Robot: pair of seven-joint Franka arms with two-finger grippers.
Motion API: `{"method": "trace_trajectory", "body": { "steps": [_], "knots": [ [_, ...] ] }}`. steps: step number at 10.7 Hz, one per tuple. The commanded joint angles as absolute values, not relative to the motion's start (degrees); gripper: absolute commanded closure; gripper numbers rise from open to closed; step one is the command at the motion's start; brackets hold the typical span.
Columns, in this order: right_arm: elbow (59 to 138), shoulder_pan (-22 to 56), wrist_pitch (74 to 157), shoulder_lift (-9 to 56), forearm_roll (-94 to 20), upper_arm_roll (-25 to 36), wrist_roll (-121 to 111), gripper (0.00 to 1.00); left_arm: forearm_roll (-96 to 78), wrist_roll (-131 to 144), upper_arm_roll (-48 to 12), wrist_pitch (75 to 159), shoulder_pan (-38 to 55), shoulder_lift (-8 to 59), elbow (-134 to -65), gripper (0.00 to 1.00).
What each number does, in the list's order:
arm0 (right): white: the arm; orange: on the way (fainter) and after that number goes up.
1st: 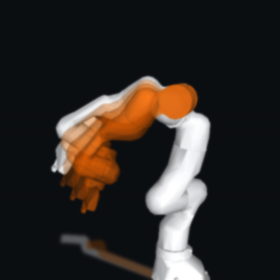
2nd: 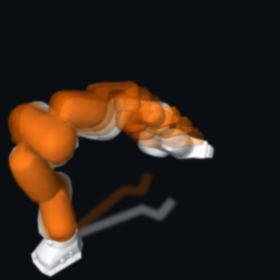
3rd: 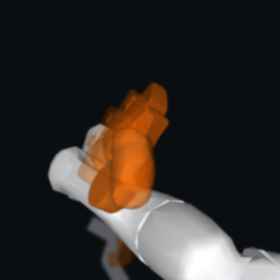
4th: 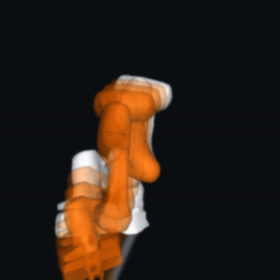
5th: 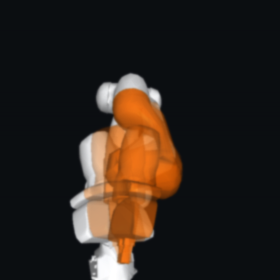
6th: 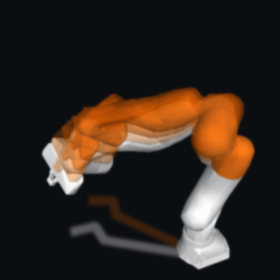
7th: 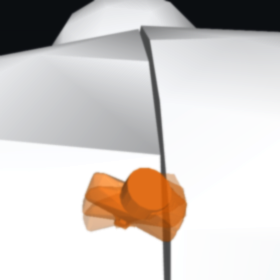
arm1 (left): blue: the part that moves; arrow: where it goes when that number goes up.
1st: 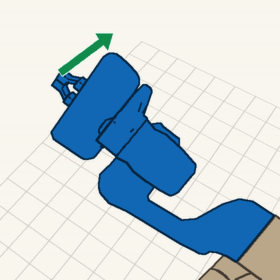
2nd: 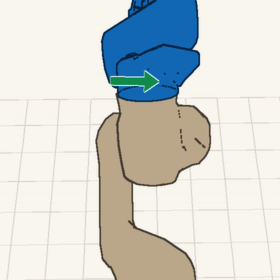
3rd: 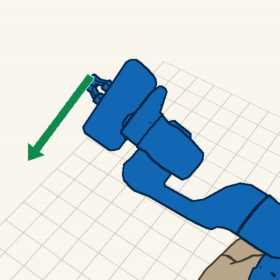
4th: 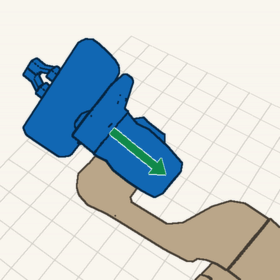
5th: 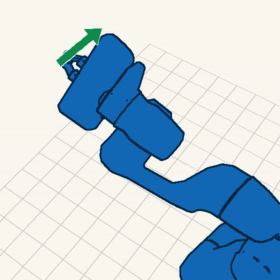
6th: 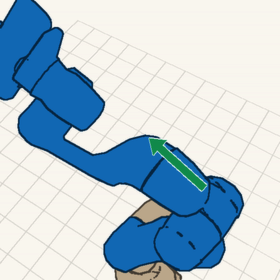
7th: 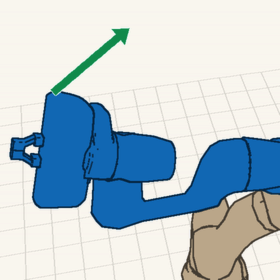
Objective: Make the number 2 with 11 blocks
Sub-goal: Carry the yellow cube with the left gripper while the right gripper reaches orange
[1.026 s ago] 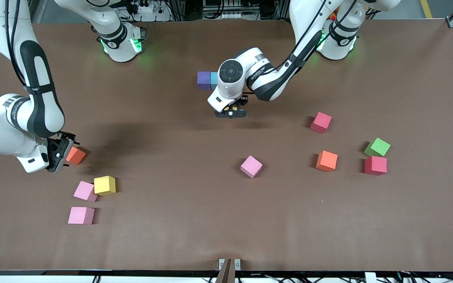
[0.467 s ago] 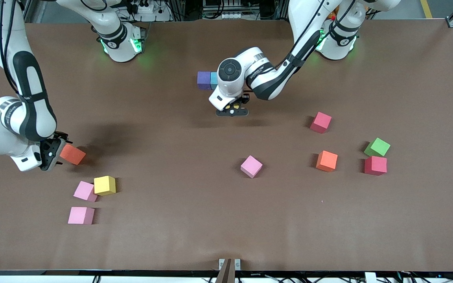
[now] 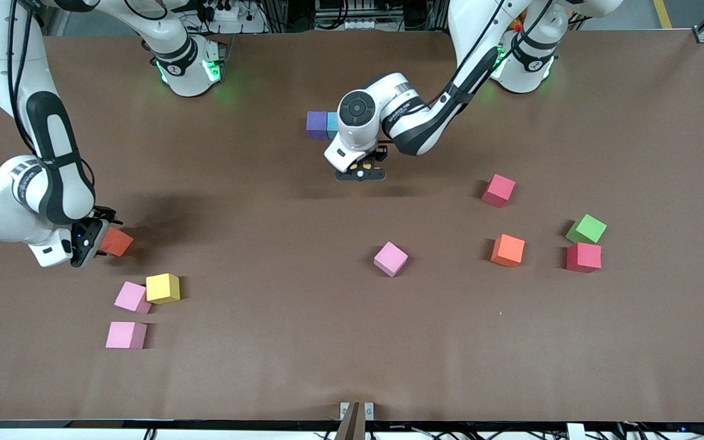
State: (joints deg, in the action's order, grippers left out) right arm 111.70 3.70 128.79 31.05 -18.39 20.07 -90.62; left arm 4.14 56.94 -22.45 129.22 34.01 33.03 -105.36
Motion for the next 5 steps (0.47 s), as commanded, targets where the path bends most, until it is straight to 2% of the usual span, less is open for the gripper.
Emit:
{"method": "trace_trajectory", "body": {
  "steps": [1, 2, 4, 5],
  "knots": [
    [112.0, 2.5, 129.7, 31.3, -19.9, 19.4, -91.1, 0.00, 6.1, 58.7, -22.6, 129.1, 34.3, 32.2, -105.8, 0.75],
    [111.9, 2.8, 129.7, 31.3, -19.9, 19.4, -91.1, 0.05, 6.1, 58.8, -22.6, 129.1, 34.3, 32.3, -105.8, 0.74],
    [111.9, 3.0, 129.7, 31.3, -19.9, 19.4, -91.2, 0.54, 6.1, 58.8, -22.6, 129.1, 34.4, 32.5, -105.8, 0.74],
    [111.8, 3.1, 129.6, 31.2, -19.9, 19.4, -91.2, 0.73, 6.1, 58.8, -22.7, 129.1, 34.4, 32.8, -105.8, 0.74]
  ]
}}
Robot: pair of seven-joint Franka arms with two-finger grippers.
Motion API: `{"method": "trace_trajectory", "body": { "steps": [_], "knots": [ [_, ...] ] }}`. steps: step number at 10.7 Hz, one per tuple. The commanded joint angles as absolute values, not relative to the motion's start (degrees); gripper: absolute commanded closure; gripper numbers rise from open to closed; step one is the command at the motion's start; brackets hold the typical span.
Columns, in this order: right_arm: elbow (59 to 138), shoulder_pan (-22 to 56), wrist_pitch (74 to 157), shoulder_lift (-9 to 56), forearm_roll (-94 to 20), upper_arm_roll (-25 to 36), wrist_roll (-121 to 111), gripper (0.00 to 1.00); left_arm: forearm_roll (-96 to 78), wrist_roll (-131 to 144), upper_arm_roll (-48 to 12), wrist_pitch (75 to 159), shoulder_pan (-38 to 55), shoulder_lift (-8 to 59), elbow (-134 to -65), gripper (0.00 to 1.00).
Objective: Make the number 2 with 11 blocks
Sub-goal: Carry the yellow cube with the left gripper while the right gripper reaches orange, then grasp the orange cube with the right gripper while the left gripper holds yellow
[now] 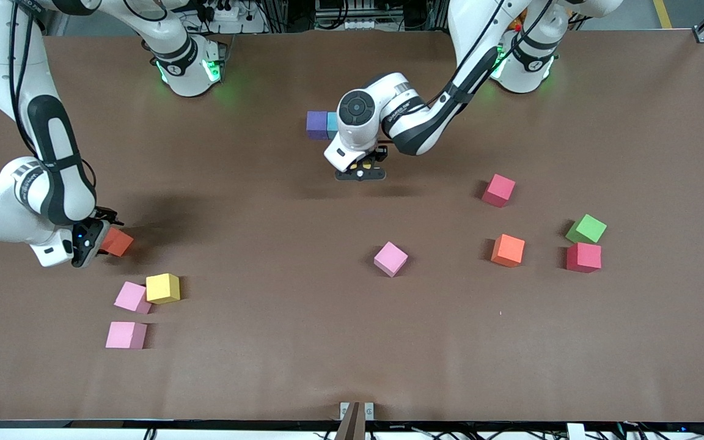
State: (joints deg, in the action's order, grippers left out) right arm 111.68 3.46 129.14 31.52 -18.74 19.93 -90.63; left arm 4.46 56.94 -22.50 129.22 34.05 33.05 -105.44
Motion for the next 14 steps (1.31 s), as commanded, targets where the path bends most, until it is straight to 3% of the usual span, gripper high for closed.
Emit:
{"method": "trace_trajectory", "body": {
  "steps": [1, 6, 9, 14],
  "knots": [
    [111.4, 3.5, 129.0, 30.9, -19.8, 19.4, -90.9, 0.83, 6.1, 58.8, -22.8, 129.1, 34.4, 32.9, -105.9, 0.73],
    [104.7, 5.9, 119.4, 29.7, -19.0, 19.6, -88.9, 0.87, 6.2, 61.0, -23.5, 129.1, 34.6, 32.8, -105.8, 0.70],
    [104.5, 9.9, 114.3, 27.3, -19.0, 19.5, -85.7, 0.87, 11.7, 65.5, -24.3, 129.1, 34.5, 32.3, -105.8, 0.70],
    [105.1, 18.1, 113.0, 26.0, -20.1, 19.0, -82.5, 0.86, 14.7, 70.4, -25.1, 129.2, 34.4, 32.3, -105.8, 0.70]
  ]
}}
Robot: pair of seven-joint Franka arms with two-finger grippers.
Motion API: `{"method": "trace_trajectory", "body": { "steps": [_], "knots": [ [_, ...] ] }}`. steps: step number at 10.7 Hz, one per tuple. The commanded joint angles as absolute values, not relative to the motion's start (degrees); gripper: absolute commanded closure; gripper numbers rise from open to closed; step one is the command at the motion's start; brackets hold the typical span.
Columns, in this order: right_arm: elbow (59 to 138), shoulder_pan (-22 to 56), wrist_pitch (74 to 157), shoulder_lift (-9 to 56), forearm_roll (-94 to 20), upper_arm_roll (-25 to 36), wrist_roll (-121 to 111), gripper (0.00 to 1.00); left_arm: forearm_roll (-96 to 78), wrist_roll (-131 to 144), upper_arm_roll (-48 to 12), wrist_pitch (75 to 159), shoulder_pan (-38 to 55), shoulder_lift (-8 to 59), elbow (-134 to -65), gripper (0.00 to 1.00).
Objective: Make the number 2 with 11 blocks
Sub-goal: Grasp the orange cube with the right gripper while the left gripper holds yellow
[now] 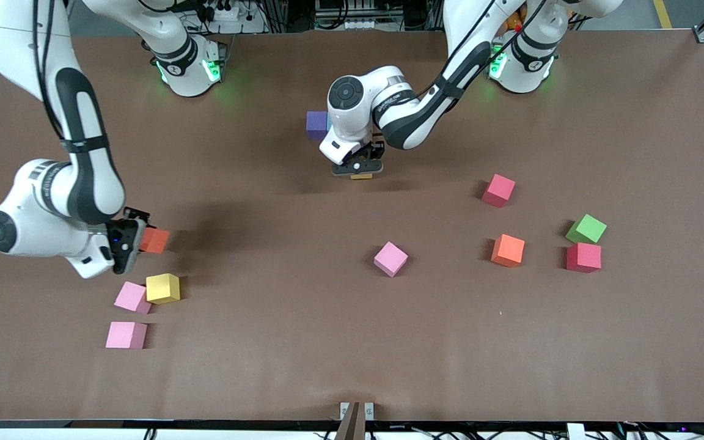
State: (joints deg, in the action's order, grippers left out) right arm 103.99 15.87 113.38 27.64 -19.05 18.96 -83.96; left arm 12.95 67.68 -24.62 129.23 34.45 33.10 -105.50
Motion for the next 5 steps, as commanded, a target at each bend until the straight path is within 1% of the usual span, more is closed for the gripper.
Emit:
{"method": "trace_trajectory", "body": {
  "steps": [1, 2, 5],
  "knots": [
    [105.4, 19.5, 112.9, 25.8, -21.7, 19.0, -81.7, 0.86, 14.7, 70.5, -25.2, 129.3, 34.3, 32.3, -105.7, 0.70],
    [106.7, 20.6, 113.4, 25.8, -22.9, 19.1, -80.7, 0.86, 14.7, 70.6, -25.2, 130.5, 34.4, 32.3, -105.5, 0.70],
    [106.8, 22.6, 113.8, 25.8, -23.7, 19.2, -75.6, 0.86, 14.8, 70.7, -25.7, 131.6, 34.5, 32.9, -105.7, 0.70]
  ]
}}
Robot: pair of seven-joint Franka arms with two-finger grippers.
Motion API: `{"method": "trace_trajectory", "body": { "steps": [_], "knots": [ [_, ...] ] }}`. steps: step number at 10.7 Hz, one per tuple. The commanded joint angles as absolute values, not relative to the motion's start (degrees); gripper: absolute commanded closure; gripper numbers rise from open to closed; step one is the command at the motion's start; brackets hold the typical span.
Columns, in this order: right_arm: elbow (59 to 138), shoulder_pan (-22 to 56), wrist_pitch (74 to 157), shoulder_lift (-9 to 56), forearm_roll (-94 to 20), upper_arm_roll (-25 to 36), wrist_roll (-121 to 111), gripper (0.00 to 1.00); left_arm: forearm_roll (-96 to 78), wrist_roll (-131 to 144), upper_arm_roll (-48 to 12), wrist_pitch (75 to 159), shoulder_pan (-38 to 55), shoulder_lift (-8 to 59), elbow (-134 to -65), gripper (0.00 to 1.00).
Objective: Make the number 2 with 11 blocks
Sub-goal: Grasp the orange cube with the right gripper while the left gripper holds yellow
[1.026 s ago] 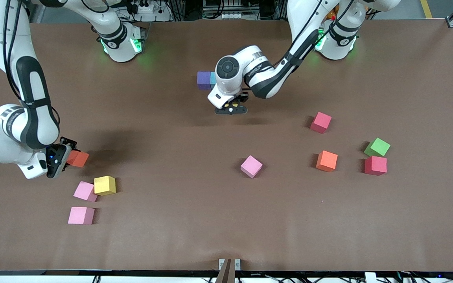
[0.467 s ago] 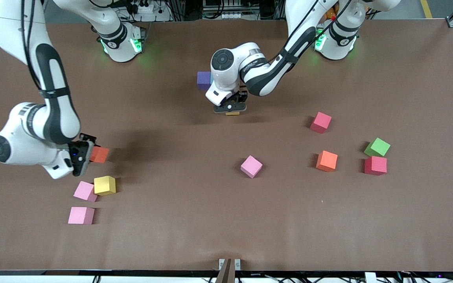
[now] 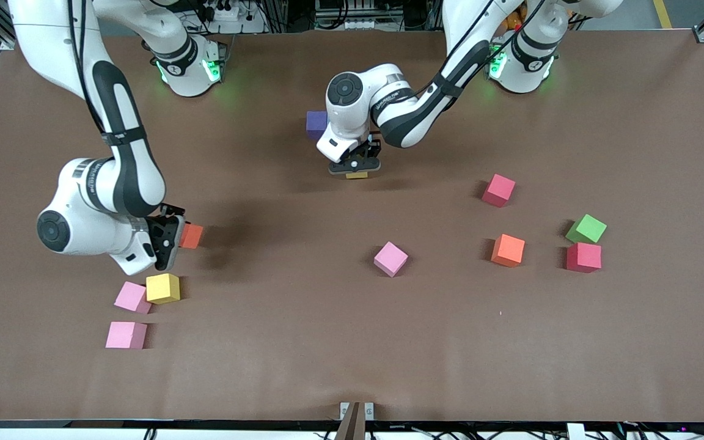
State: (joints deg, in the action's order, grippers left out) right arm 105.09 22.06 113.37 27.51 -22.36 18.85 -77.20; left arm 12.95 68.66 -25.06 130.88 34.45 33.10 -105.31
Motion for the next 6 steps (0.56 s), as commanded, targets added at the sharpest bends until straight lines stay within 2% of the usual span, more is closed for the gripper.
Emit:
{"method": "trace_trajectory", "body": {
  "steps": [1, 6],
  "knots": [
    [106.8, 22.6, 114.9, 26.1, -23.7, 19.2, -75.6, 0.87, 14.8, 70.7, -25.9, 131.5, 34.5, 32.9, -106.1, 0.70],
    [106.8, 22.4, 115.1, 26.5, -23.7, 19.2, -75.3, 0.87, 15.8, 70.6, -26.4, 131.5, 34.5, 33.8, -107.2, 0.64]
  ]
}}
